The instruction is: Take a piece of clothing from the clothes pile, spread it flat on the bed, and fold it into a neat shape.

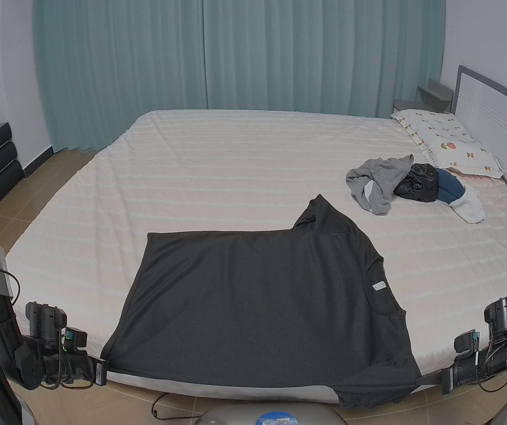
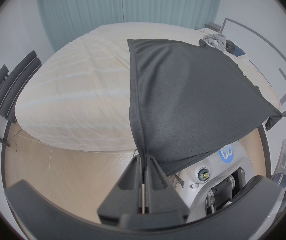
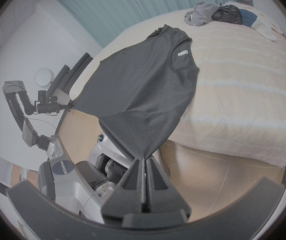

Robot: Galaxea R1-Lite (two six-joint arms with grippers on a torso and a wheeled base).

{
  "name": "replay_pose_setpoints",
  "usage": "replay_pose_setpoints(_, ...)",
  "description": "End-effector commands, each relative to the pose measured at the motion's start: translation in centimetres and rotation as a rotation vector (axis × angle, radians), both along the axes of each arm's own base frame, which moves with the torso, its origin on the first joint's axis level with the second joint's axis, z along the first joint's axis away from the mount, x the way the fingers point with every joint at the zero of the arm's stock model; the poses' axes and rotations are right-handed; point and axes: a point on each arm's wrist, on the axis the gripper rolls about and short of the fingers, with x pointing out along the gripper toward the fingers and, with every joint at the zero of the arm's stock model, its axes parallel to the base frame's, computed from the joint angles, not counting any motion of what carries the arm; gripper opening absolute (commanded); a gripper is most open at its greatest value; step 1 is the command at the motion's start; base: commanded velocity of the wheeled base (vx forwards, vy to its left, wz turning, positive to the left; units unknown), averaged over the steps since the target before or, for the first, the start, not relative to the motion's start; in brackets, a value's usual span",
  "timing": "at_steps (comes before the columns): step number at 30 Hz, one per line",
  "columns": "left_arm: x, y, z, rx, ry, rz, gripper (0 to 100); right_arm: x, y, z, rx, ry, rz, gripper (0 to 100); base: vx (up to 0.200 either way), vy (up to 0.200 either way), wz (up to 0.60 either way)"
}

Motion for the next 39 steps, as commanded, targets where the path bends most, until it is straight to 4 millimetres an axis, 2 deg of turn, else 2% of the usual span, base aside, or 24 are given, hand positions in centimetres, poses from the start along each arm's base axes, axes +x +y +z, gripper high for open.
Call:
replay_pose_setpoints(1, 1.0, 0.1, 0.8, -0.013, -0.066, 0.022, 0, 0.4, -0.1, 0.7, 0.008, -0.052, -0.007, 0, 0.000, 0.000, 0.00)
replay_pose_setpoints(7, 3.7, -0.3, 1.7, -0.132, -0.152, 0.150, 0, 2.8, -0.2, 1.1, 0.030, -0.084, -0.030, 0, 0.000, 0.000, 0.00)
replay_pose_setpoints(11, 5.1, -0.2, 2.3, -0.195, -0.203, 0.217, 0, 5.0, -0.3, 2.1, 0.070, -0.119, -0.093, 0, 0.000, 0.000, 0.00)
replay_pose_setpoints(17, 6.2, -0.1, 2.9, -0.261, -0.236, 0.283, 0, 7.5, 0.0, 3.3, 0.109, -0.140, -0.182, 0, 0.000, 0.000, 0.00)
replay_pose_setpoints(27, 6.3, -0.1, 4.0, -0.280, -0.276, 0.293, 0, 9.1, 0.2, 4.2, 0.114, -0.186, -0.200, 0, 0.000, 0.000, 0.00)
replay_pose_setpoints(34, 5.9, -0.1, 4.9, -0.283, -0.306, 0.287, 0, 9.1, 0.1, 4.5, 0.114, -0.192, -0.229, 0, 0.000, 0.000, 0.00)
replay_pose_setpoints(39, 5.9, -0.2, 4.7, -0.281, -0.283, 0.286, 0, 9.4, 0.2, 4.3, 0.116, -0.183, -0.235, 0, 0.000, 0.000, 0.00)
